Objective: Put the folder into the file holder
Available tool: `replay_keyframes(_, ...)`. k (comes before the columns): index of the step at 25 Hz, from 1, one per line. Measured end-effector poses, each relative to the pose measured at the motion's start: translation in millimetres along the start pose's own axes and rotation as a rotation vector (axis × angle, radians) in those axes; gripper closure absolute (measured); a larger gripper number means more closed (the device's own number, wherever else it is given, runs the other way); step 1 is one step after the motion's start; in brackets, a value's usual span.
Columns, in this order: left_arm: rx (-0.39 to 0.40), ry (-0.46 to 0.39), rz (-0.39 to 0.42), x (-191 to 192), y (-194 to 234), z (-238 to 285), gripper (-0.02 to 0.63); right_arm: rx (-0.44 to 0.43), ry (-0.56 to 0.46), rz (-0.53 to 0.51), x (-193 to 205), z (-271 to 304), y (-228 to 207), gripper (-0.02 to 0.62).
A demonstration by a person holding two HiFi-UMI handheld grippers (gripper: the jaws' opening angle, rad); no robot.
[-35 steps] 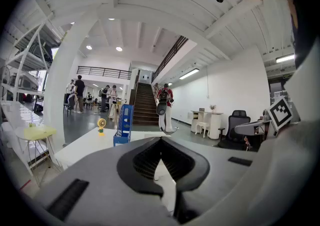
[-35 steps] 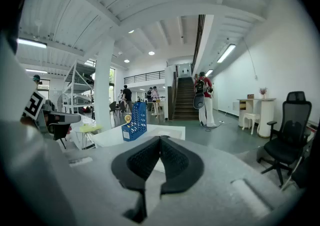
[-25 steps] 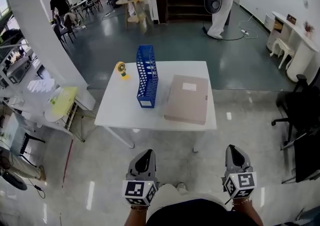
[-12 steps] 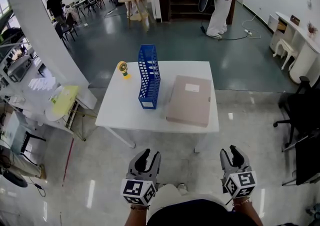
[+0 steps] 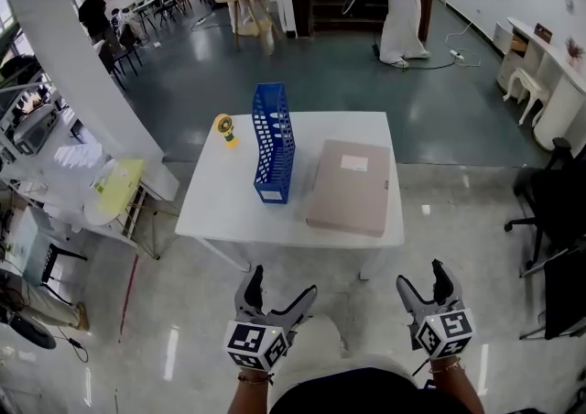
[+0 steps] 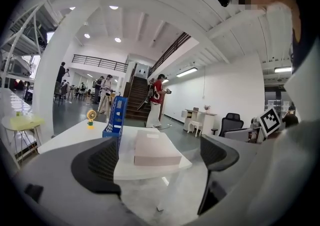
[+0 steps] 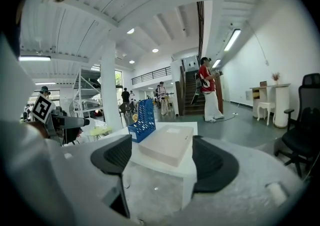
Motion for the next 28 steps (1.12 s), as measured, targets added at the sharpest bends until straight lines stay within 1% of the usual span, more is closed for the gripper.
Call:
replay_keyframes(4, 0.036, 0.034, 0.006, 1, 5, 15, 0.101, -0.004, -0.009, 0.027, -4, 12, -8, 0.215)
replay_keyframes(7, 0.052, 0.058, 0.02, 3, 8, 30, 0.101, 0.0, 0.005, 0.042, -5, 25, -17, 0.212)
replay_keyframes(10, 0.062, 0.072, 0.016, 4, 16, 51, 0.101, -0.001, 0.023, 0.086, -2, 44, -28, 0.212)
replay_keyframes(16, 0.074, 0.137, 0.016, 13, 43, 112, 0.101, -0.005, 0.125, 0.236, 15, 98, -55, 0.193)
replay_keyframes(19, 0.114, 0.184, 0.002, 14, 47, 145, 0.101, -0.004, 0.153, 0.257, 11, 122, -65, 0.189)
replay_keyframes(23, 0.162, 0.219, -0.027, 17, 53, 190, 0.101, 0.008, 0.181, 0.286, 10, 157, -84, 0.187)
replay_keyframes(28, 0.213, 0.302, -0.012, 28, 64, 243, 0.101, 0.015, 0.234, 0.345, 18, 204, -97, 0.187)
Point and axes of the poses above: the fingertips, and each gripper's own axes: z forward along the fingers, y to its left, x out of its underside, the point moved 1 cm from there along -z, backward along the fingers, and after that the axes turned 4 degrees about -x, right-handed, at the moved point
